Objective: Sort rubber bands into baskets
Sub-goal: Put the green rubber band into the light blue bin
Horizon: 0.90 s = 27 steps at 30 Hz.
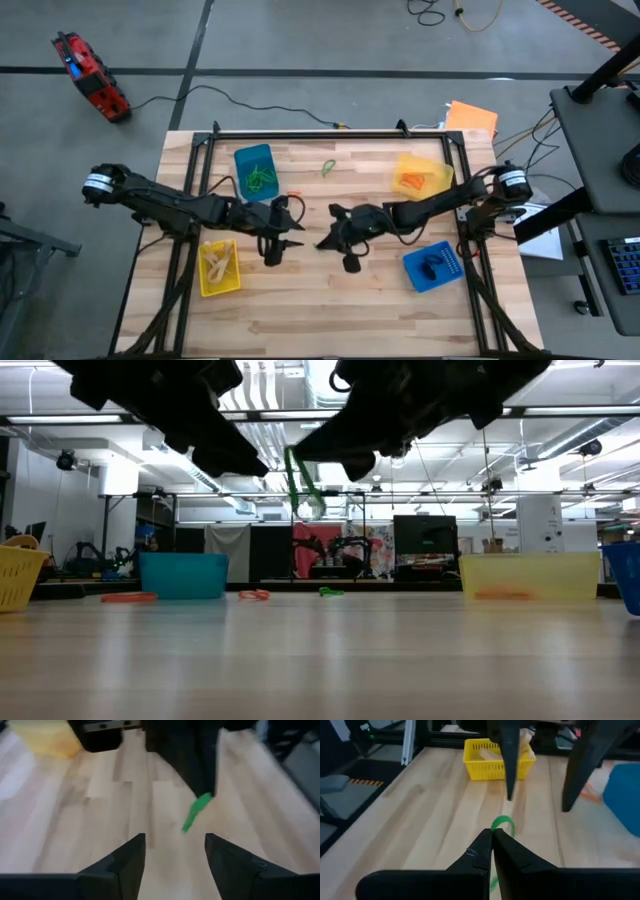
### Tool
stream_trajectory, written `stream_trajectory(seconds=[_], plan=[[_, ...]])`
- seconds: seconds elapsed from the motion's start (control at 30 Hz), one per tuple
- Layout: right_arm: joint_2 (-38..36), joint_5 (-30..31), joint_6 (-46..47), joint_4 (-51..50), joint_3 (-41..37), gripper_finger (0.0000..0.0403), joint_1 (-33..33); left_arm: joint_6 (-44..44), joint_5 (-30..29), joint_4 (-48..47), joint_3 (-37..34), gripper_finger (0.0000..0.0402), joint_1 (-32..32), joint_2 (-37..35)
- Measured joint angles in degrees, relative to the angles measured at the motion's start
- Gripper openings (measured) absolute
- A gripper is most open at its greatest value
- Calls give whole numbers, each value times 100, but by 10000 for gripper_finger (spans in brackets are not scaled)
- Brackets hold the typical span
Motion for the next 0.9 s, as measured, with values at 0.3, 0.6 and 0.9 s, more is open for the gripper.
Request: stream_trajectory(seconds=[0.3,0.6,0.9], plan=[[207,-183,-222,155,202,8,25,-98,477,1351,-467,194,-10,8],[211,-320,-459,198,245,8,1,-116,533,1416,-580,194,-20,21],[211,-318,-646,323,245,8,-81,-106,716,1854,-449,188,-18,589]])
